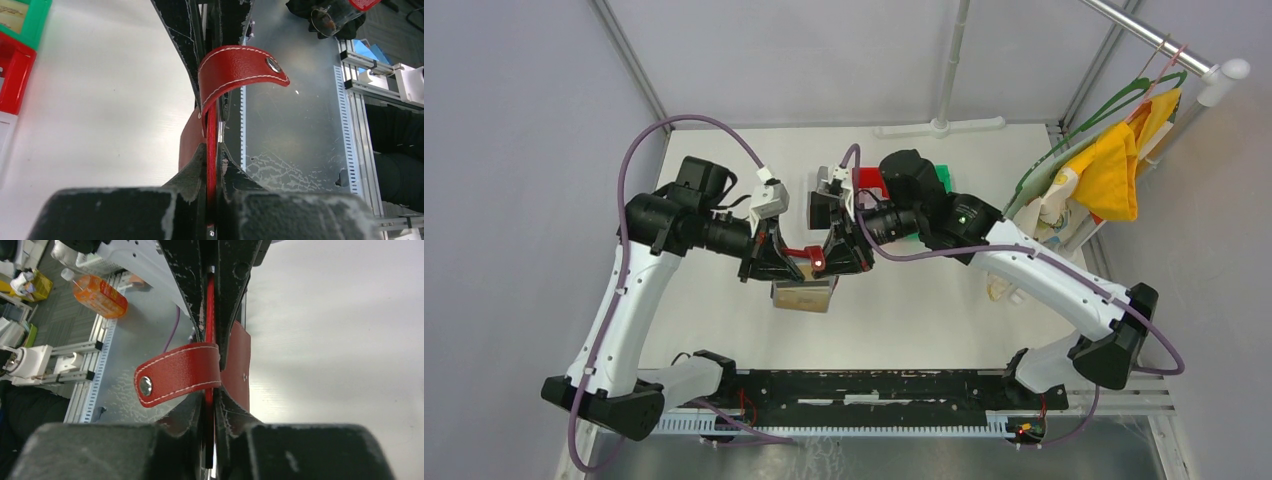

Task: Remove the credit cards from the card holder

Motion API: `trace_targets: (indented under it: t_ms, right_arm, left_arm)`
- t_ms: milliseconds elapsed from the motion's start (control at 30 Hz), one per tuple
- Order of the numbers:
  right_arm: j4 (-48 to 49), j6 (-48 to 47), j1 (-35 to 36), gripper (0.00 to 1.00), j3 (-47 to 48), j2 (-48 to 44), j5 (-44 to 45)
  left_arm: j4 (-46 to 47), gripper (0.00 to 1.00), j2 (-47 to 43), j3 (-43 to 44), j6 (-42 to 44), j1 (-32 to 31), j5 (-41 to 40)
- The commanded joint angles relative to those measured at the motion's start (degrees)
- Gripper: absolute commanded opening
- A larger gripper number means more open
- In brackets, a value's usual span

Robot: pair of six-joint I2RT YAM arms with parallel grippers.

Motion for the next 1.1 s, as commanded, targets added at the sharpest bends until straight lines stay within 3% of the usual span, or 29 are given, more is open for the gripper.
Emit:
trace_targets:
  t_ms: [0,100,200,267,400,667,767,867,1033,1067]
  right_arm:
    - [15.25,3.40,-0.12,0.24,-2.08,-5.89,-1.55]
    - [25.23,6.53,-1.09,0.53,-9.87,-10.32,2.41]
    - [38.41,11.36,-1.84,0.72,-20.19,-15.93,6.90]
    - [45.08,12.69,-2.01,0.79,-25.95,-19.13,10.59]
    - [53.00,13.84,-2.20,0.80,-31.18,-21.97,14.10]
    - [53.99,14.59,-2.19,0.76,-25.66,-18.28,9.31]
    - [57.85,17.42,-2.17,0.71,-25.24,-17.65,5.66]
    - [59.48,19.09,-2.04,0.56,-24.54,-16.96,2.62]
    - [48.18,18.24,-2.07,0.06,-18.07,-13.75,1.81]
    - [44.82,17.55,-2.10,0.00,-16.05,-12.40,1.26]
  left_arm:
    - [-0.30,0.02,-0.30,2.74,2.73,0.02,2.03]
    - [17.59,0.02,-3.14,0.86,-15.48,0.05,1.11]
    - [37.85,0.02,-7.97,-3.87,-33.52,0.04,-2.40]
    - [46.52,0.02,-10.83,-5.99,-41.27,0.01,-3.44]
    - [51.82,0.02,-11.16,-6.15,-49.33,0.04,-1.60]
    - [51.71,0.03,-12.23,-6.43,-52.61,0.01,5.40]
    - [51.58,0.03,-12.76,-6.84,-52.35,0.04,5.43]
    - [50.78,0.03,-12.87,-7.00,-51.55,0.05,5.47]
    - [50.74,0.03,-12.78,-7.13,-52.18,0.04,6.08]
    - [50.61,0.06,-12.77,-7.08,-52.45,0.06,6.53]
